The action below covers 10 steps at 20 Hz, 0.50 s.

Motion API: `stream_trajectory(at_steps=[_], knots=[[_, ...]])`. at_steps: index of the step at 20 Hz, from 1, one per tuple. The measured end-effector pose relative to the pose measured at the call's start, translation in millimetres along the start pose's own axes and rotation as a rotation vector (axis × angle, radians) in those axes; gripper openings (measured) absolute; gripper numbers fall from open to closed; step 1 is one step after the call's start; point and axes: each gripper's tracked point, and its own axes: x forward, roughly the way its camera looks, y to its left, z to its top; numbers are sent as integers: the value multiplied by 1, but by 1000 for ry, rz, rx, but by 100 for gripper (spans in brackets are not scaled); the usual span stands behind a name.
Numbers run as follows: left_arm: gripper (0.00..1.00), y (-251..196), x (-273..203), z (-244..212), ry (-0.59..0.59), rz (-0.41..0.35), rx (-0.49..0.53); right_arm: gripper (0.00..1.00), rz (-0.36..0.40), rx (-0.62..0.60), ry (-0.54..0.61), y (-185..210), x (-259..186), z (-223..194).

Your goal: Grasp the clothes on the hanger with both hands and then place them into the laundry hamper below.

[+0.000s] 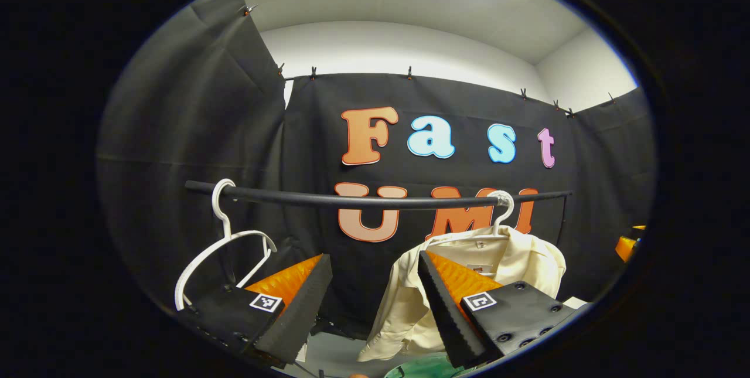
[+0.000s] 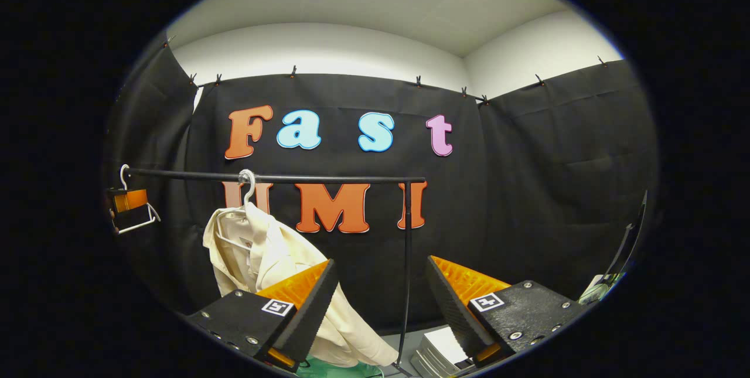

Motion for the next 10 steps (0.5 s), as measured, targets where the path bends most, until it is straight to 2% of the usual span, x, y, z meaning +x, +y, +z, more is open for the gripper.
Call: stream_trajectory(at_steps=[3,5,6,10], knots=[[94,-13,3,-7,18,-27,-20,94,-14,-5,19,-9,1,-7],[99,-15,5,-7,20,-27,-25,94,-19,-2,23,-13,2,-9],[96,-16,6,-8,20,-26,-25,94,-20,0,23,-15,2,-10],[96,-20,8,-11,27,-26,-19,94,-14,1,34,-13,5,-15]])
